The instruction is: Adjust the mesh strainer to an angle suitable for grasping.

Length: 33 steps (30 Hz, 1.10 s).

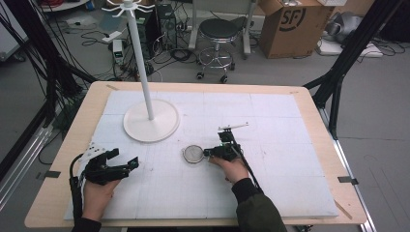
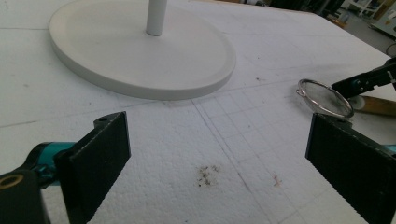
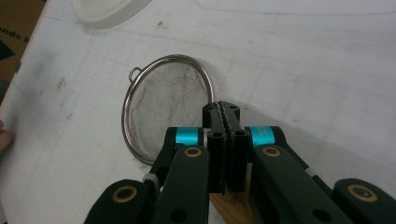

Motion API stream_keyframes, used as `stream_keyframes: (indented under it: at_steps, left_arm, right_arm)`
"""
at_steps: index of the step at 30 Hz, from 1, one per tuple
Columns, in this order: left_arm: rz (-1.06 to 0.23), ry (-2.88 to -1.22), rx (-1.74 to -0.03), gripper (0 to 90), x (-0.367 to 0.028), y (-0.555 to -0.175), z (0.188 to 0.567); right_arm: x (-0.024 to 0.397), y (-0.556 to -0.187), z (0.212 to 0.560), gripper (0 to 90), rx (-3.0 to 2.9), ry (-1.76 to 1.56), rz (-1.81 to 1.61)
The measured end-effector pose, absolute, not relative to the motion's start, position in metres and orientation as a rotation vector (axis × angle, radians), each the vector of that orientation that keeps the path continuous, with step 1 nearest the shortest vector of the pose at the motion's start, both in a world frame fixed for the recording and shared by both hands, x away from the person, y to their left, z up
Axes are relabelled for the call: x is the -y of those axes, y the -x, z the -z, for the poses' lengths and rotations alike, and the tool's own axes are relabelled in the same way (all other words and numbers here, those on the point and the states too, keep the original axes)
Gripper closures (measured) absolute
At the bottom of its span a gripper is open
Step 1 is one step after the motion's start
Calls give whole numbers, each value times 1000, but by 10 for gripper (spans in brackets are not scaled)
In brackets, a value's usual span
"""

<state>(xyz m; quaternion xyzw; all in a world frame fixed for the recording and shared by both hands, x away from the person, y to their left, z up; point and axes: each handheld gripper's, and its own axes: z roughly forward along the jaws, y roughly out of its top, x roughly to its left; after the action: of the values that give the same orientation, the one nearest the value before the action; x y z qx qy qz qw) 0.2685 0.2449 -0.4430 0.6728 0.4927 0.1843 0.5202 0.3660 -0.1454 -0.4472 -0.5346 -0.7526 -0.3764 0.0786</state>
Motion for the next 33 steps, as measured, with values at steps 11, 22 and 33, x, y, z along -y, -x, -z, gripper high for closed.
stream_keyframes:
  at_steps: [11,22,33]
  left_arm:
    - [-440,-1607,-1181,72,-246,-268,443]
    - [-442,-1606,-1186,72,-246,-268,443]
    - [-441,-1607,-1184,72,-246,-268,443]
  right_arm:
    - [116,-359,452,897,2233,1535,1122]
    - [93,-352,452,897,2274,1484,1122]
    - [57,-343,453,897,2309,1384,1117]
